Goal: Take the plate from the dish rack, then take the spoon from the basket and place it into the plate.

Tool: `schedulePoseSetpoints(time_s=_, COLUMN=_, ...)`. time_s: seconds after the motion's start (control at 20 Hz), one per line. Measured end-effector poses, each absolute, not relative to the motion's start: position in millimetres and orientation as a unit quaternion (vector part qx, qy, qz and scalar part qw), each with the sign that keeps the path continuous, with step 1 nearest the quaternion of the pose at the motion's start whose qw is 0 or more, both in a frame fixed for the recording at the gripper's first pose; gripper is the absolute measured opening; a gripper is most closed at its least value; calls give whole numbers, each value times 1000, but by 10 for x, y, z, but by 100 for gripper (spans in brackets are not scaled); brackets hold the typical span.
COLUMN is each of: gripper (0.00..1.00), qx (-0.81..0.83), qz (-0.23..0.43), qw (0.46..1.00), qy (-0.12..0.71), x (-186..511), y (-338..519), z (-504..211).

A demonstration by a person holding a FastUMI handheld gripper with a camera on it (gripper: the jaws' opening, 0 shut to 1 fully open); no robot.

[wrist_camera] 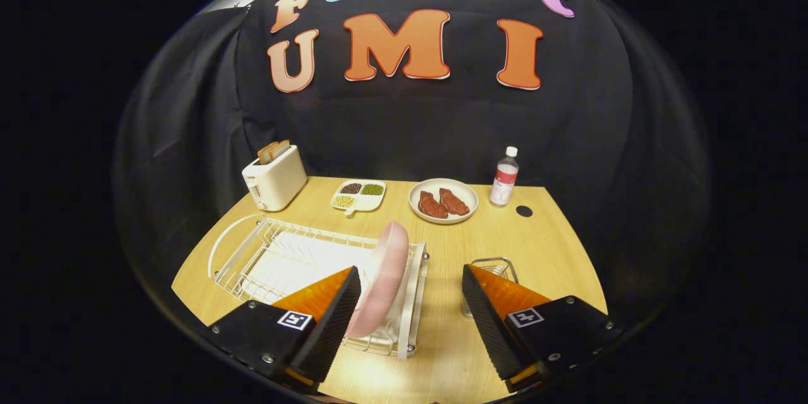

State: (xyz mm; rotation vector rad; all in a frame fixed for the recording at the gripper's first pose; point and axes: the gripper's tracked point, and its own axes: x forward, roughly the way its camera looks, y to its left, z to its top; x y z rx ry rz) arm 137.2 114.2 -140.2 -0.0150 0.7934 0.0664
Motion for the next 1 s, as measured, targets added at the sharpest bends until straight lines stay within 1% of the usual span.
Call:
schedulePoseSetpoints(time_s=0.3, gripper=95, qx=-5, qz=28, qw=896, qy=443, x=1532, y=1206, z=-1695)
schedulePoseSetpoints(time_s=0.4, gripper=92, qx=-2, qz=25, qw=888, qy=460, x=1576, y=1239, z=-1784)
schedulePoseSetpoints(time_s=0.5, gripper=89, qx=-16, qz=7, qw=879, qy=477, x=1599, y=1192, z=-1919)
schedulePoseSetpoints(time_s=0.55, gripper=89, qx=-22, qz=4, qw=874, qy=486, x=1606, y=1191, z=-1978)
schedulePoseSetpoints(time_s=0.65, gripper=87, qx=-18, qz=7, qw=866, qy=499, x=1631, y=1277, z=-2057)
schedulePoseSetpoints(time_s=0.7, gripper=83, qx=-16, qz=4, qw=863, qy=504, x=1637, y=1302, z=-2092)
schedulePoseSetpoints(time_s=0.75, gripper=80, qx=-21, qz=3, qw=862, qy=507, x=1665, y=1320, z=-2111)
schedulePoseSetpoints(time_s=0.8, gripper=74, qx=-27, qz=-1, qw=861, qy=508, x=1669, y=1318, z=-2122)
schedulePoseSetpoints(time_s=0.85, gripper=72, qx=-34, qz=-2, qw=860, qy=510, x=1681, y=1334, z=-2136)
schedulePoseSetpoints(time_s=0.9, gripper=65, qx=-42, qz=-3, qw=858, qy=512, x=1666, y=1360, z=-2173)
schedulePoseSetpoints(time_s=0.95, gripper=62, qx=-53, qz=-7, qw=851, qy=522, x=1622, y=1356, z=-2236)
schedulePoseSetpoints(time_s=1.0, gripper=56, qx=-54, qz=-12, qw=846, qy=531, x=1571, y=1355, z=-2304)
